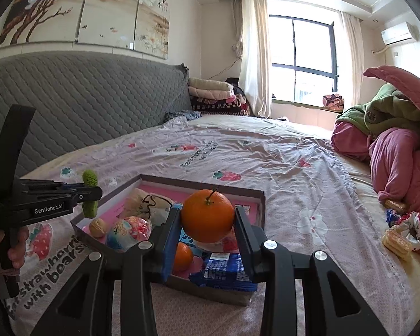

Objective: Organize objects
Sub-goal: 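Carry the green ring in left tool and orange in right tool over the tray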

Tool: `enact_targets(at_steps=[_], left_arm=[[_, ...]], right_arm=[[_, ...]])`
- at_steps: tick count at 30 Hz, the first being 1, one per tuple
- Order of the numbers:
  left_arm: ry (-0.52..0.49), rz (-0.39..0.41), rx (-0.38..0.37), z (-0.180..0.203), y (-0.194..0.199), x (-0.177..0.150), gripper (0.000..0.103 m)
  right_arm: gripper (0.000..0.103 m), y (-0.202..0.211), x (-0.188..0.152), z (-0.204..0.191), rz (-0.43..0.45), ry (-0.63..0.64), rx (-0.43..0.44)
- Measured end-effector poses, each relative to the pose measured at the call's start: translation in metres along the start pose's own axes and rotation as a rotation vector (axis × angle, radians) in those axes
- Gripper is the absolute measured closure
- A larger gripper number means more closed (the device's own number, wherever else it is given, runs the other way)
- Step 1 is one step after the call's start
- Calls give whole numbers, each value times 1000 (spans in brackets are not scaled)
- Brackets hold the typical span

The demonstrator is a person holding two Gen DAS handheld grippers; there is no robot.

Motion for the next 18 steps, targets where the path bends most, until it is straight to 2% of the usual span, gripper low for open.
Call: enact_targets(at_steps=[18], left_arm=[[7, -51, -56, 2, -35, -19, 89]], right_arm=[[64, -44, -35, -6, -148, 0, 9]])
Point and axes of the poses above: each gripper's, at about its wrist camera, not at the fingertips, and y roughly against the way its jaws point, z to its right, x to its top, the point moved 7 cm from there along -y, roughly the way its jaws point, and after that the axes turned 2 degrees about -y, right-handed, at the moved point
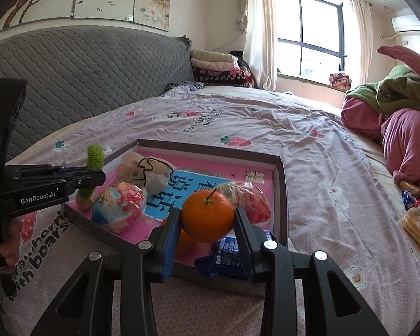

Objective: Organize objects
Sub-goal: 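Carry the green ring in left tool and orange in right tool over the tray, then release the green ring into the tray while right tool releases the orange there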

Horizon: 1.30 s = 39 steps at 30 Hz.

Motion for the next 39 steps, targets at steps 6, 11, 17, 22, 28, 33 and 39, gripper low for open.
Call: enact_targets(at_steps=[6, 11, 17, 22, 28, 33, 39], left_arm=[[28, -29, -22, -1, -8, -5, 89], [29, -45, -25, -1, -12, -9, 88], [50, -110, -25, -3, -24, -18, 88], [50, -121, -29, -3, -26, -22, 85], [41, -95, -31, -1, -18, -18, 70], [45, -82, -30, -2, -13, -15, 65], [48, -73, -35, 0, -9, -14, 65]], right_arm=[[64, -4, -5, 2, -25, -11, 0], [64, -5, -6, 2, -27, -10, -4], [64, -7, -7, 3, -36, -12, -3], [64, -8, -7, 3, -38, -11, -3], [64, -7, -7, 3, -39, -15, -2], [64, -6, -6, 4, -39, -23, -4], [63, -6, -6, 5, -41, -28, -2]])
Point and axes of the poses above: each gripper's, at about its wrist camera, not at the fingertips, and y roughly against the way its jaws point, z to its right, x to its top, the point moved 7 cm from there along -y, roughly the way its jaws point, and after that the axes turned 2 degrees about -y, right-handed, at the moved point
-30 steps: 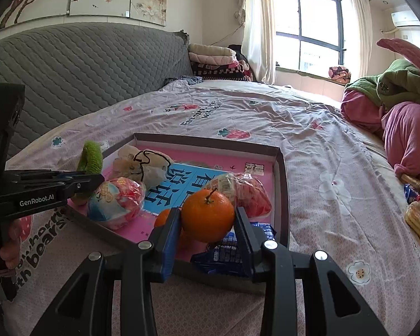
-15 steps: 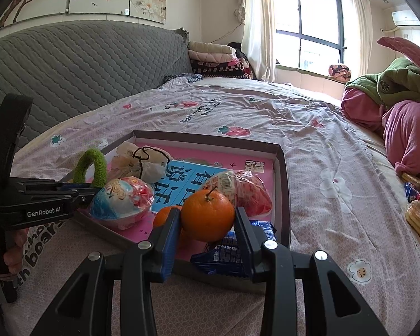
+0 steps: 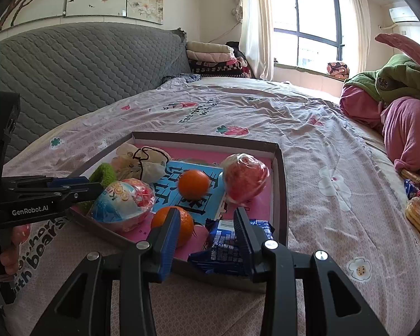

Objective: Organize objects
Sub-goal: 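Release the green ring into the tray while right tool releases the orange there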

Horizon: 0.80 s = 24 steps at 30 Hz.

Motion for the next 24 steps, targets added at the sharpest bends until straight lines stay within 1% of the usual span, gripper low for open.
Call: enact_targets(at_steps=[8, 12, 20, 22, 24], left_arm=[[-10, 17, 9, 5, 6, 1, 65], [-13, 27, 13, 7, 11, 3, 56], [-10, 46, 14, 10, 23, 7, 55], [-11, 51, 17, 10, 27, 8, 50], [-11, 57, 16, 11, 30, 8, 49]], right_arm=[[63, 1, 1, 1, 0, -5, -2], [63, 2, 1, 3, 1, -14, -2], [53, 6, 3, 8, 8, -58, 17], [51, 10, 5, 8, 21, -62, 15], [47, 13, 7, 8, 31, -64, 19]])
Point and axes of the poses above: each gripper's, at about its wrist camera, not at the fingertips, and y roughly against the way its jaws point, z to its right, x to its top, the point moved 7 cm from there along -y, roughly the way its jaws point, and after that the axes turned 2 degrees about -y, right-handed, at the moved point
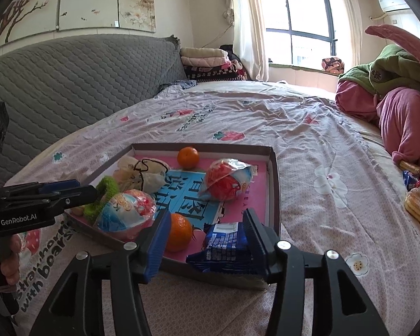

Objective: Organize objects
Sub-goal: 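Release the green ring into the tray while right tool releases the orange there, then withdraw both open tools back from the tray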

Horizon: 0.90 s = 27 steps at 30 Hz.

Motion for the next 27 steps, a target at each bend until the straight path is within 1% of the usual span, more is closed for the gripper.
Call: enact_targets(at_steps=[5, 7, 12, 14, 16, 17, 23, 27], left_arm=[[-6, 12, 10, 2, 8, 1, 44], [-13, 23, 22, 3, 13, 1, 41], [-16, 36, 23, 4, 26, 0, 40], [-7, 44, 17, 4, 31, -1, 38], [0, 46, 13, 4, 36, -3, 34], [0, 46, 13, 5, 39, -4, 34], [-9, 58, 4, 8, 53, -9, 34], [-13, 60, -1, 7, 60, -14, 33]], right_arm=[[41, 10, 4, -3, 30, -6, 0], [40, 14, 5, -4, 36, -9, -2], [39, 28, 7, -7, 70, -14, -24], [38, 36, 7, -10, 88, -9, -34], [36, 44, 5, -14, 97, -11, -30], [35, 46, 4, -15, 98, -14, -26], [34, 57, -1, -27, 104, -14, -33], [34, 64, -7, -31, 103, -52, -15]])
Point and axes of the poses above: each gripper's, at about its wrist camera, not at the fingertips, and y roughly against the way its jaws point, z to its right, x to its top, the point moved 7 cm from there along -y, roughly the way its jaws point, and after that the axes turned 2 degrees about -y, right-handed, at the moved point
